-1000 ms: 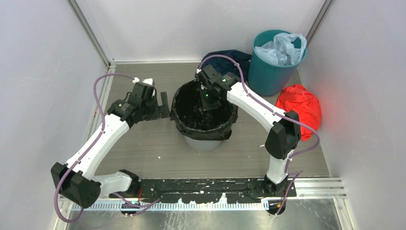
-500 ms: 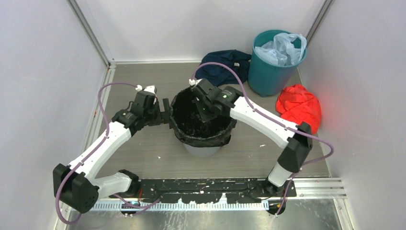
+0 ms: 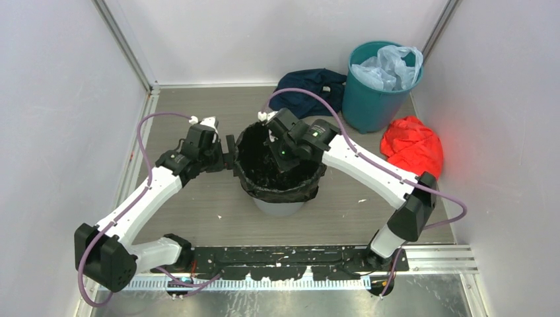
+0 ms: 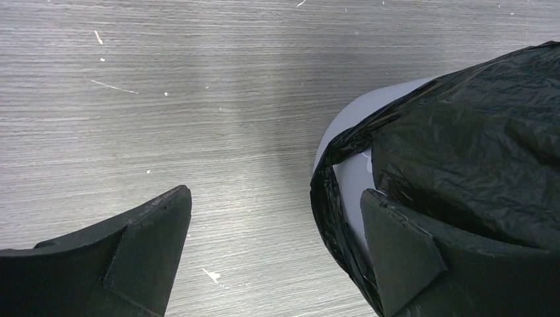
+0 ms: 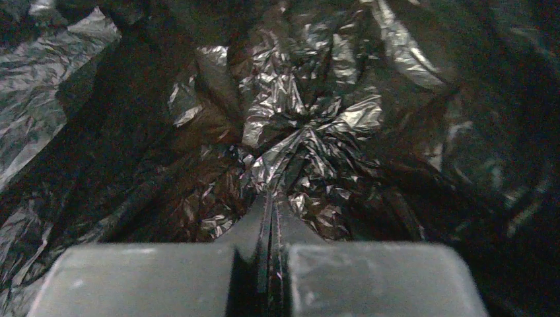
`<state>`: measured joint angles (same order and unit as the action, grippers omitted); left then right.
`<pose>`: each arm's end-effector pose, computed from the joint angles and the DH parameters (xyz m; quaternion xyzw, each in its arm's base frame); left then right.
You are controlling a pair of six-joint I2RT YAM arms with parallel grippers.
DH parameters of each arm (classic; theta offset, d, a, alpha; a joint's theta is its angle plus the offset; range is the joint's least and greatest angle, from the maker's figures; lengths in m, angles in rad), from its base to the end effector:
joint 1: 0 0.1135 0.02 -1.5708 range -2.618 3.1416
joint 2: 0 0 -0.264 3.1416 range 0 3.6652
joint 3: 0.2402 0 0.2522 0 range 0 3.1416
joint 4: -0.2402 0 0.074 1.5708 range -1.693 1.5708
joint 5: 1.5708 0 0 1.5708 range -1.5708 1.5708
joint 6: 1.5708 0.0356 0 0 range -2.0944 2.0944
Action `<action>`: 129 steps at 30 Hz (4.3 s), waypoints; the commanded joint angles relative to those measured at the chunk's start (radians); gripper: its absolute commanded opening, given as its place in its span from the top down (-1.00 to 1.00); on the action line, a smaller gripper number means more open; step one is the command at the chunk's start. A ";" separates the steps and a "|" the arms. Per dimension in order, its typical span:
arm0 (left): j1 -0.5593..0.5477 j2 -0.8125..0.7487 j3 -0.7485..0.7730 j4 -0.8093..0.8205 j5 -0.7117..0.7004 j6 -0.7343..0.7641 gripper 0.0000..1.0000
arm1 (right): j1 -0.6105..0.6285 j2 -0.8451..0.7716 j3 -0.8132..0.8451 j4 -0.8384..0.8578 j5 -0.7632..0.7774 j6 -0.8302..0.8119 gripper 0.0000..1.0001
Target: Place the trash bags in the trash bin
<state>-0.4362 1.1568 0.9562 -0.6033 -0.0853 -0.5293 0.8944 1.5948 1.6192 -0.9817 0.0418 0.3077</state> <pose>0.2204 -0.0994 0.2864 -0.0590 0.9248 -0.1385 0.3494 0.2095 0.2586 0.3538 -0.2696 0.9142 0.1543 0.2603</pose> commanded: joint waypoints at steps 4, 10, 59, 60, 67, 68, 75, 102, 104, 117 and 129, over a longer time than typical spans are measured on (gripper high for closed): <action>0.005 -0.051 0.013 0.023 0.003 0.026 -0.99 | 0.047 0.071 -0.050 0.026 -0.045 -0.056 0.98; 0.005 -0.060 -0.006 0.025 0.006 0.030 -1.00 | 0.056 0.097 -0.164 0.084 -0.070 -0.055 0.98; 0.005 -0.098 -0.016 -0.004 0.000 0.031 -0.99 | 0.041 0.076 -0.009 -0.079 -0.002 0.032 0.37; 0.005 -0.100 -0.008 -0.013 -0.005 0.033 -1.00 | 0.040 0.056 -0.008 -0.069 0.013 0.036 0.34; 0.005 -0.136 0.080 -0.105 -0.013 0.046 -0.99 | 0.040 -0.087 0.060 -0.037 0.107 0.068 0.12; 0.005 -0.142 0.099 -0.121 -0.013 0.049 -1.00 | 0.041 -0.110 0.070 -0.037 0.121 0.072 0.07; 0.005 -0.191 0.250 -0.256 -0.027 0.083 -0.99 | 0.040 -0.281 0.088 -0.042 0.256 0.111 -0.23; 0.004 -0.437 -0.093 -0.163 0.241 -0.025 -0.99 | 0.039 -0.902 -0.698 0.038 0.296 0.616 -0.67; 0.005 -0.428 -0.119 -0.140 0.240 -0.027 -0.99 | 0.040 -0.891 -0.749 0.094 0.285 0.636 -0.66; 0.004 -0.369 -0.340 0.139 0.202 -0.102 -0.99 | 0.033 -0.851 -1.082 0.582 0.260 0.759 -0.53; 0.004 -0.168 -0.382 0.403 0.161 -0.133 -0.99 | -0.076 -0.677 -1.173 0.925 0.179 0.723 -0.39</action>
<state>-0.4362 0.9459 0.5720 -0.3599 0.0967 -0.6468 0.8658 0.8562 0.4633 -0.2691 0.2665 1.0317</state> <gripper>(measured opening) 0.996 0.700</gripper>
